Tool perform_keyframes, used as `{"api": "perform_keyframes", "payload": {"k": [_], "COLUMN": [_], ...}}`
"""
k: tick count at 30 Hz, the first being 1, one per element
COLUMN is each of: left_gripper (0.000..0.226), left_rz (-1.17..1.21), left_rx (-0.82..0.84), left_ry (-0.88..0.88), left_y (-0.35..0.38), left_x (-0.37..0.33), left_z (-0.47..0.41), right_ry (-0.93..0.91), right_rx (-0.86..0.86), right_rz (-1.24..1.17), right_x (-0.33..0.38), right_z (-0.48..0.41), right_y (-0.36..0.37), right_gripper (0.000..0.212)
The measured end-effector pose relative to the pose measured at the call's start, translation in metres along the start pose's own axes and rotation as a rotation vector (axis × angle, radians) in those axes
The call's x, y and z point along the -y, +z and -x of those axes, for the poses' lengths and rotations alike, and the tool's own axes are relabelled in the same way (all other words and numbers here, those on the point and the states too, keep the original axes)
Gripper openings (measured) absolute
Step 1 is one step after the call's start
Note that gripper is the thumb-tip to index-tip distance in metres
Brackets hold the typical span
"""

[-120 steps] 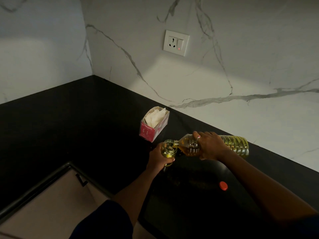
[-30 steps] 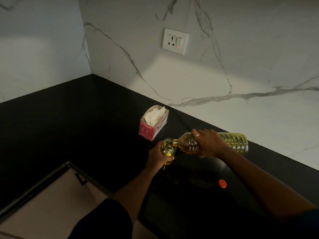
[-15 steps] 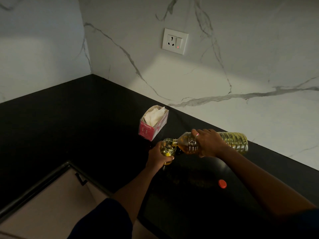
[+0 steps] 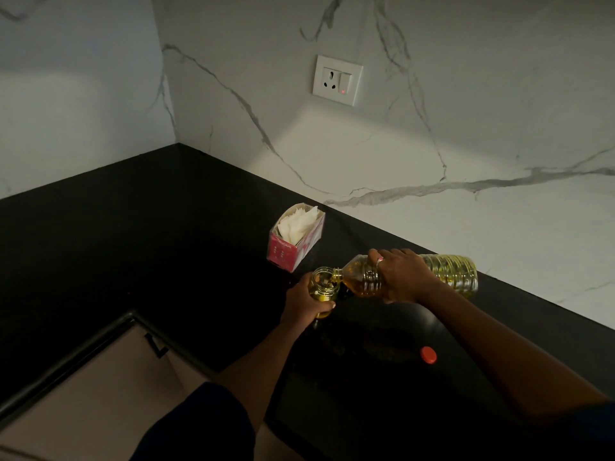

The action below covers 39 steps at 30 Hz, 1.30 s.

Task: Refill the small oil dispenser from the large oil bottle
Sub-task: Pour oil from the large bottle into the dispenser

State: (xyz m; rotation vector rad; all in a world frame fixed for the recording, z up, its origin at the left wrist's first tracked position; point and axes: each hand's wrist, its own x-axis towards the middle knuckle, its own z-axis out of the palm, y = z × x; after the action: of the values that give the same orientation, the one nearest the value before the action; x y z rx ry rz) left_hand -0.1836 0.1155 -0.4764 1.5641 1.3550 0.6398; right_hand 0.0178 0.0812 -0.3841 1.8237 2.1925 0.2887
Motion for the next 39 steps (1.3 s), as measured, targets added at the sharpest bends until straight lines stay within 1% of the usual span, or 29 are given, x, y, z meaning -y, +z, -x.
{"api": "perform_keyframes", "payload": {"k": [5,15,31,39], "left_gripper": [0.079,0.079,0.081,0.080], "left_rz": [0.004,0.004,0.003,0.010], "left_rx": [-0.001,0.000,0.006,0.007], "left_ry": [-0.023,-0.005,-0.049,-0.031], "left_y": [0.0015,0.0008,0.0025,0.0025], "left_x": [0.0001,0.0015,0.0011,0.0026], "left_z": [-0.0017,-0.0012,-0.0034,-0.0037], "right_ry": [0.001,0.001,0.001,0.001], "right_rx": [-0.002,0.004,0.017,0.014], "right_rz": [0.007,0.005,-0.001,0.009], "right_x": [-0.0003,-0.0003,-0.0006,-0.0002], "right_z": [0.0000,-0.0002,-0.0013,-0.0005], "right_y": [-0.0003,-0.0019,-0.0031,-0.0035], "right_gripper": [0.102,0.102,0.102,0.101]}}
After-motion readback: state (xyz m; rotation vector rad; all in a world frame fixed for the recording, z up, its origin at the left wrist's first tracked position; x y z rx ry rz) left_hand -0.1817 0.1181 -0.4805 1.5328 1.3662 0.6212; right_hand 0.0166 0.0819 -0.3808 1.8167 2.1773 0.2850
